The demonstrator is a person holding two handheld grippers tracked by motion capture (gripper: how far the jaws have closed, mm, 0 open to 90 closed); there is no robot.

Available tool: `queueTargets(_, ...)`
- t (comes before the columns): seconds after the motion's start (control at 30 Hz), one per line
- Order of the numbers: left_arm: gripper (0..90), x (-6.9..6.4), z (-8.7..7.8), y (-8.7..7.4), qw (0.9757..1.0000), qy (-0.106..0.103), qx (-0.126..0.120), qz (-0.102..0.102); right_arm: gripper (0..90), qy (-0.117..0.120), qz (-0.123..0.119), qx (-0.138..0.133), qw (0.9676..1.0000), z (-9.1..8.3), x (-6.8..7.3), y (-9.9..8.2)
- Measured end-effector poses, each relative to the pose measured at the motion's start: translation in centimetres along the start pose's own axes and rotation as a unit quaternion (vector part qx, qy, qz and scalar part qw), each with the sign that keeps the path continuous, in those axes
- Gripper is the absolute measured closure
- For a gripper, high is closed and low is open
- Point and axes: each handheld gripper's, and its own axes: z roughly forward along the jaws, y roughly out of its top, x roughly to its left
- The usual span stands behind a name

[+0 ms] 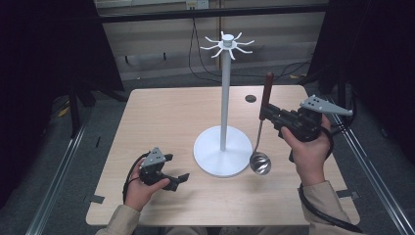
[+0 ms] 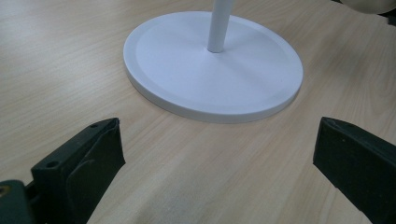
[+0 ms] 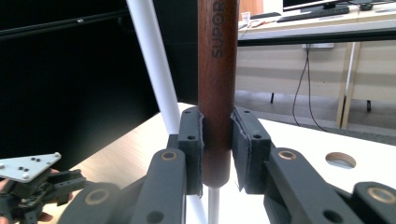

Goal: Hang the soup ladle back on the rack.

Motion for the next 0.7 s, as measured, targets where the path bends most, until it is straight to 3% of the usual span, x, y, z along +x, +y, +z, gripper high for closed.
queueTargets(0.7,1.6,0.0,0.1,0.0,1.0000,-0.004,-0.001,-0.005,74.7,0.031,-0.009,-0.005,0.9995,0.2,1.9,4.1)
